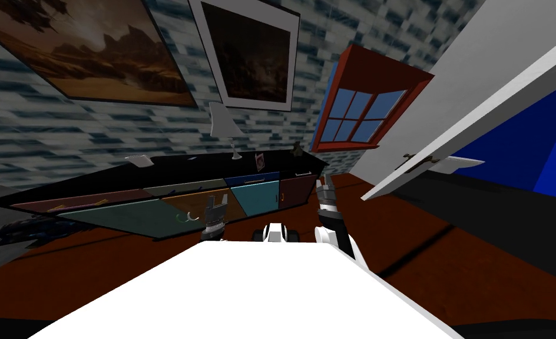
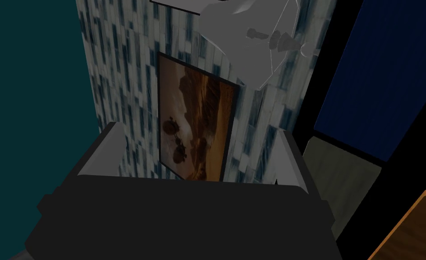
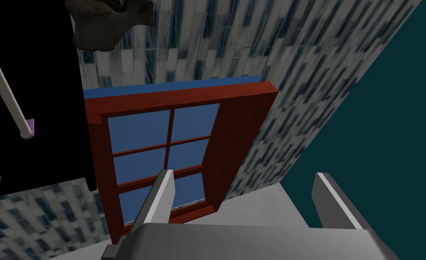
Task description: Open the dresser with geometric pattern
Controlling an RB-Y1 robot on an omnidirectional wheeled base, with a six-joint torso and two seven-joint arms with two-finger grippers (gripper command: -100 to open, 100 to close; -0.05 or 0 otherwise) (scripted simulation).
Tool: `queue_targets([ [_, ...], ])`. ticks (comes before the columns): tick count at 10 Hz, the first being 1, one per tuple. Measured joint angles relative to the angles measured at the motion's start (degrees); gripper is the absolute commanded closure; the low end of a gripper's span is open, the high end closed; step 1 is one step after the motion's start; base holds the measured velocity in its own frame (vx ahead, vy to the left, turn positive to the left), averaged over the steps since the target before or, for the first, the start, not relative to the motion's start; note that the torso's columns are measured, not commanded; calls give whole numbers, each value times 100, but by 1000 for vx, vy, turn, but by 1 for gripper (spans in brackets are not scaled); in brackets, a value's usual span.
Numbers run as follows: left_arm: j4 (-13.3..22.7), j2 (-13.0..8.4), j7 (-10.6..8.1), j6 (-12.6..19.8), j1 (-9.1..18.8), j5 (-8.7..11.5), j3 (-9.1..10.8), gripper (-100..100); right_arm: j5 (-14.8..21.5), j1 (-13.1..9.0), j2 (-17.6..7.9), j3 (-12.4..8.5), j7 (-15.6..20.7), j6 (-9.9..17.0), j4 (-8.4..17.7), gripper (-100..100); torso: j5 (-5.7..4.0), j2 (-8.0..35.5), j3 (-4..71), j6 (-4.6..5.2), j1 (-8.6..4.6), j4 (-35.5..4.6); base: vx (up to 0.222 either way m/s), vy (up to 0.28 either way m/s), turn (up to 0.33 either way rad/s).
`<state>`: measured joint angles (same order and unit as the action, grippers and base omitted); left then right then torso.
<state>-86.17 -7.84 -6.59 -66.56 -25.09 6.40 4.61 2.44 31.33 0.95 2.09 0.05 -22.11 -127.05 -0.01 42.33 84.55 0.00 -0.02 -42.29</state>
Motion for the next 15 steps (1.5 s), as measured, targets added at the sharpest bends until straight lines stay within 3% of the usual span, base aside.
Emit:
queue_targets([
  [8,1245,135,-129,-781,134,149,61,-100,0,1,0,0,0,0,0,0,-1,-28,16,0,-3,7,141,-69,1],
  [15,2115,142,-243,-1373,172,263,105,-100,0,0,0,0,0,0,0,0,2,-7,4,0,6,2,97,-60,1],
])
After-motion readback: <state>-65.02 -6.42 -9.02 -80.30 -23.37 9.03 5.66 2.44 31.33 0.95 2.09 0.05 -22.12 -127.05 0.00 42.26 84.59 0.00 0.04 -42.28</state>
